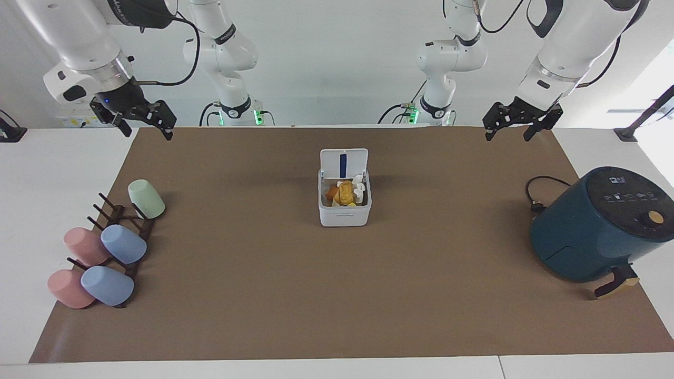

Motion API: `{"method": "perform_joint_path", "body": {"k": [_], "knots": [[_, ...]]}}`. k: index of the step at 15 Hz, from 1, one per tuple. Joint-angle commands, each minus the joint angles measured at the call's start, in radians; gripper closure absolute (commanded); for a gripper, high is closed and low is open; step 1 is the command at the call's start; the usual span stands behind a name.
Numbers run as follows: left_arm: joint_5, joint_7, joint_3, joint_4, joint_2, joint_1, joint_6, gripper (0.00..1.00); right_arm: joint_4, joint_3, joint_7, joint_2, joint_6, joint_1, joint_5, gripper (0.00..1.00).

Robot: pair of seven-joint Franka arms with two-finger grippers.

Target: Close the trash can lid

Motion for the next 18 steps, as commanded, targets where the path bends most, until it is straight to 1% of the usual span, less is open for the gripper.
{"method": "perform_joint_path", "body": {"k": [1,11,12,13,14,15,16,17,18], "knots": [[0.022,-0.003,0.003,-0.013,-0.011,-0.006,0.017,0.0,-0.019,0.003,-0.024,-0.016,0.006,-0.006,-0.002,0.0],[0.013,-0.013,0.002,-0.033,-0.018,-0.018,0.017,0.0,-0.019,0.003,-0.024,-0.016,0.006,-0.006,-0.002,0.0],[0.013,-0.015,0.0,-0.033,-0.02,-0.033,0.017,0.0,-0.019,0.003,-0.024,-0.016,0.006,-0.006,-0.002,0.0],[0.013,-0.023,-0.001,-0.042,-0.027,-0.071,0.02,0.0,-0.019,0.003,-0.024,-0.016,0.006,-0.006,-0.002,0.0],[0.013,-0.061,-0.001,-0.066,-0.038,-0.105,0.021,0.13,-0.019,0.003,-0.024,-0.016,0.006,-0.006,-0.002,0.0],[0.013,-0.137,-0.003,-0.092,-0.057,-0.154,0.033,0.56,-0.019,0.003,-0.024,-0.016,0.006,-0.006,-0.002,0.0],[0.013,-0.217,-0.003,-0.141,-0.078,-0.218,0.062,0.97,-0.019,0.003,-0.024,-0.016,0.006,-0.006,-0.003,0.0],[0.013,-0.284,-0.003,-0.202,-0.115,-0.277,0.107,1.0,-0.019,0.003,-0.024,-0.016,0.006,-0.006,-0.002,0.0],[0.011,-0.347,-0.003,-0.265,-0.147,-0.335,0.162,1.0,-0.019,0.003,-0.024,-0.016,0.006,-0.006,-0.002,0.0]]}}
